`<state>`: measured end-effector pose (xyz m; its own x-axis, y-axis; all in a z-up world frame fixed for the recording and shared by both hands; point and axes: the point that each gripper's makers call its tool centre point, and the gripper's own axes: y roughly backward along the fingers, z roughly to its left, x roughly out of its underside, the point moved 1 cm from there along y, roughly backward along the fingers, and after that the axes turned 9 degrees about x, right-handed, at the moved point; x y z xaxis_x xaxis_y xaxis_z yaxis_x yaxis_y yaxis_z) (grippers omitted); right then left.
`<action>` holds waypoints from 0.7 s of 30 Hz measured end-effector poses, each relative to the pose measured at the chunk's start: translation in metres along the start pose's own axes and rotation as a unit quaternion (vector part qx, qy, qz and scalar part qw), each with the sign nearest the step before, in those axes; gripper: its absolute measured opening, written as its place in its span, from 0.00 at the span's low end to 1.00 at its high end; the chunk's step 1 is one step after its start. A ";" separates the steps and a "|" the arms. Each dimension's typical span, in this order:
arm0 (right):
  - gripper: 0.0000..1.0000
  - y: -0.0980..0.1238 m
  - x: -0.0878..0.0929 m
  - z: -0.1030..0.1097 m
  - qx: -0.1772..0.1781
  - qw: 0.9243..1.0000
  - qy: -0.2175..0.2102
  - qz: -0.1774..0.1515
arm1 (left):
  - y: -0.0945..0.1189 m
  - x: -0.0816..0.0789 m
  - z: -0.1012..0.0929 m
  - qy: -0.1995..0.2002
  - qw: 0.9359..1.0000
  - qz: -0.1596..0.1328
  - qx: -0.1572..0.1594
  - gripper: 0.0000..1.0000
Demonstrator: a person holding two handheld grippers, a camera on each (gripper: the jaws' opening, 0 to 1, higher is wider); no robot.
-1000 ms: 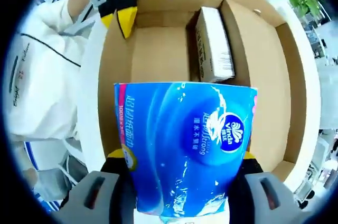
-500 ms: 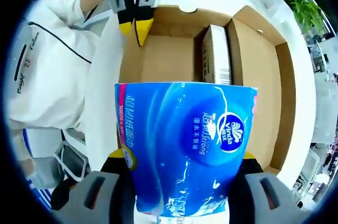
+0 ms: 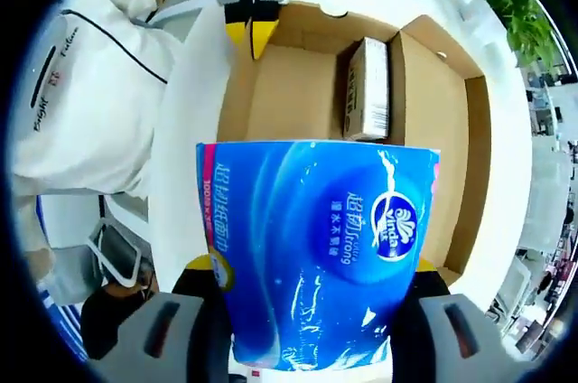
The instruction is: Operate the shoe box by opening the lid, removing the specified soft item, and placing it in the target area until the item is outside and the box remains undamaged.
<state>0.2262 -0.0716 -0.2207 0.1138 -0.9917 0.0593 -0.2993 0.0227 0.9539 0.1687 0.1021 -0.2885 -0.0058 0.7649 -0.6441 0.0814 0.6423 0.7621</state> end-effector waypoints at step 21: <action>0.69 0.035 0.061 -0.016 0.050 0.998 -0.020 -0.021 | -0.001 0.000 0.000 0.001 1.000 0.001 0.001 0.01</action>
<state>0.2376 -0.1295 -0.1791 0.0916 -0.9958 0.0070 -0.3892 -0.0293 0.9207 0.1684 0.1017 -0.2890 -0.0073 0.7667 -0.6420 0.0830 0.6403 0.7637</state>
